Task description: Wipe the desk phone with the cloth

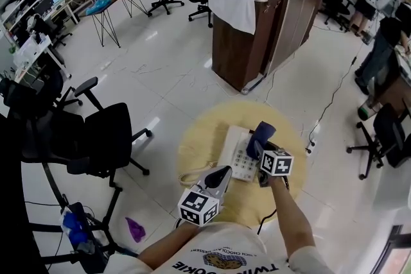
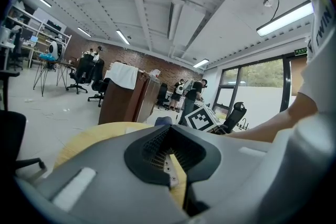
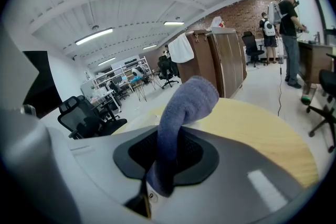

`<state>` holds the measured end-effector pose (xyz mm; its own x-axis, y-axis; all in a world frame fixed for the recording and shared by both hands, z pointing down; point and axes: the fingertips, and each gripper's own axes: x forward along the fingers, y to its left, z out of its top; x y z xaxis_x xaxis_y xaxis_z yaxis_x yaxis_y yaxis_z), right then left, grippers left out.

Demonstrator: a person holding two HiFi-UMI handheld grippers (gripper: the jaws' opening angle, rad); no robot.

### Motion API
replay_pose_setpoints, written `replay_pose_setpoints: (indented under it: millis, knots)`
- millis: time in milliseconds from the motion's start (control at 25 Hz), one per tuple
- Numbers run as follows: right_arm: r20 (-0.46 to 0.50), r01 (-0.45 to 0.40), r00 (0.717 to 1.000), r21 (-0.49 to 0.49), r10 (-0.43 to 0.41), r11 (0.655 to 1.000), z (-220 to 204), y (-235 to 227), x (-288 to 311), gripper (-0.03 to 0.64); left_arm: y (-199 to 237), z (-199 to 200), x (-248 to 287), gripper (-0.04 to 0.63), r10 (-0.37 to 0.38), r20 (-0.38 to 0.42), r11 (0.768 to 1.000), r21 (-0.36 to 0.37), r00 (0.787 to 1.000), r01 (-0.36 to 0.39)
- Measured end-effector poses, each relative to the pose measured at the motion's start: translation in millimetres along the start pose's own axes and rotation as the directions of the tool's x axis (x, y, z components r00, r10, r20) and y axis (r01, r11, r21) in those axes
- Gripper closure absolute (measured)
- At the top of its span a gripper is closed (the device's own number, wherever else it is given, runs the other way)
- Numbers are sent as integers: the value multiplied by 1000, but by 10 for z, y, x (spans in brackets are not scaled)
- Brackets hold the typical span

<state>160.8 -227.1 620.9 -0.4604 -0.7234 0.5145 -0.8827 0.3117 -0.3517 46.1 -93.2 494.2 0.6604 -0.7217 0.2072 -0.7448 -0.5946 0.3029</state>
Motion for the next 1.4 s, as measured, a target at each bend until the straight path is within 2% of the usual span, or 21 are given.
replay_pose_setpoints:
  millis: [640,1160,1400]
  knots:
    - [-20,21,1000,33,-20,999,-601,321,-308,549,-76,-78,-19,603,-111,-19,994,0,994,111]
    - [-44,67,997,78,-64,995,-1127,581,-622,549,-360,-172,49,603,-250,-52,968,5,967,251]
    - [-40,70,997,89,-67,994,-1178,643,-705,549,-447,-166,69,603,-273,-55,962,-1,961,273]
